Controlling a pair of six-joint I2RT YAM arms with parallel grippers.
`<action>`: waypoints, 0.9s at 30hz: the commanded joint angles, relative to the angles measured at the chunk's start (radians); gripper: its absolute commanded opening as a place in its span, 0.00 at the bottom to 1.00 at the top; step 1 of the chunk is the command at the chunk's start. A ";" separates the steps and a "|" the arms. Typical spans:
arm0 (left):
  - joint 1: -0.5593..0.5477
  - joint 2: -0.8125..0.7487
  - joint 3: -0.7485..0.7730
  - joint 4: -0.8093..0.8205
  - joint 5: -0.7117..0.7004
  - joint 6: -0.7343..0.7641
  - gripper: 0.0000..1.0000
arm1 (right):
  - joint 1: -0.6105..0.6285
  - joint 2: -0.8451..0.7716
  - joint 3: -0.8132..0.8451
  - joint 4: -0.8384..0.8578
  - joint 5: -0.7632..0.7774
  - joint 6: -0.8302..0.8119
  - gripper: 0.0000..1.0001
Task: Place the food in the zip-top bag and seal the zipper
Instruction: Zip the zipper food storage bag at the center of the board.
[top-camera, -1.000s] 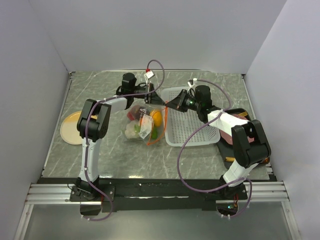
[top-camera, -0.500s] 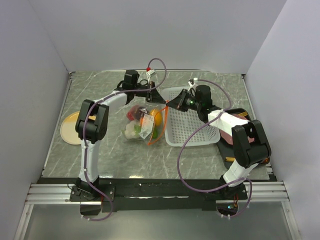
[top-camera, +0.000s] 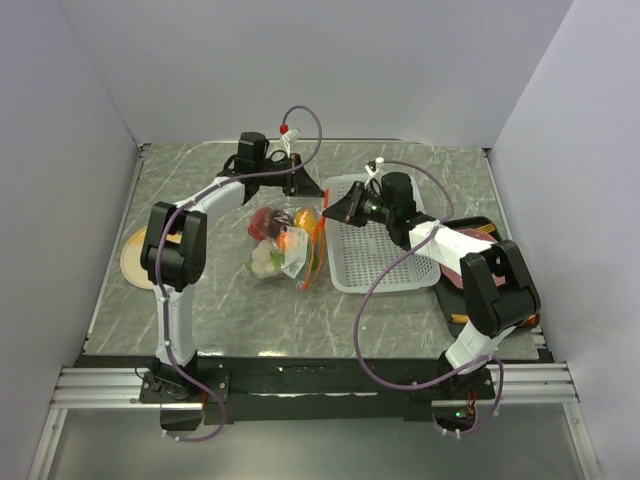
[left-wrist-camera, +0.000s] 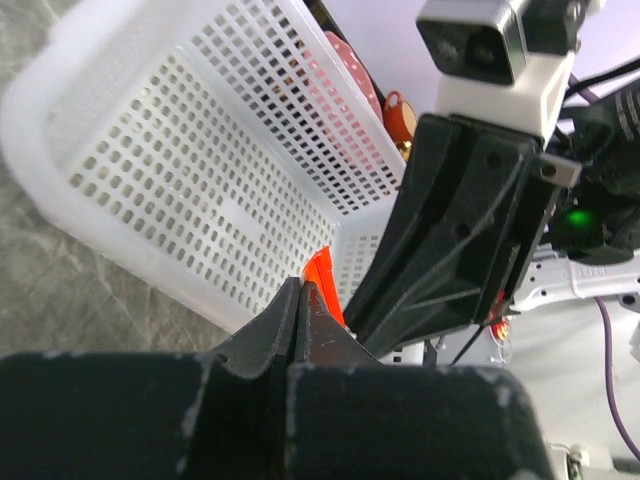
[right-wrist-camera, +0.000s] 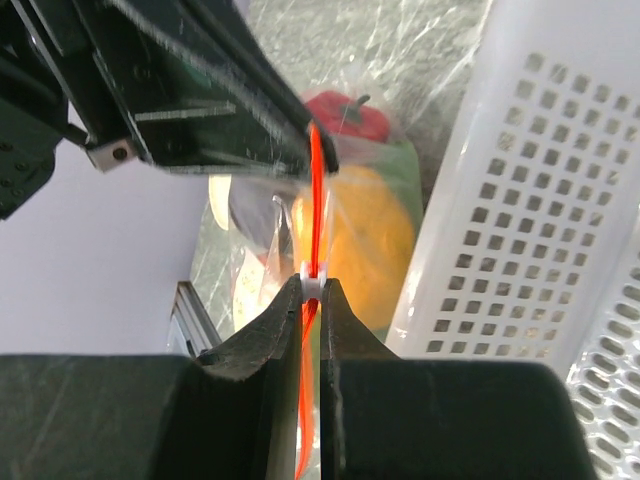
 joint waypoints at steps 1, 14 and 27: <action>0.025 -0.102 -0.001 0.059 -0.074 0.006 0.01 | 0.038 -0.037 0.013 -0.033 -0.056 -0.013 0.06; 0.046 -0.152 -0.035 0.043 -0.140 0.005 0.01 | 0.136 -0.109 -0.030 -0.108 0.007 -0.041 0.06; 0.053 -0.218 -0.082 0.003 -0.301 -0.015 0.01 | 0.231 -0.190 -0.042 -0.252 0.207 -0.041 0.06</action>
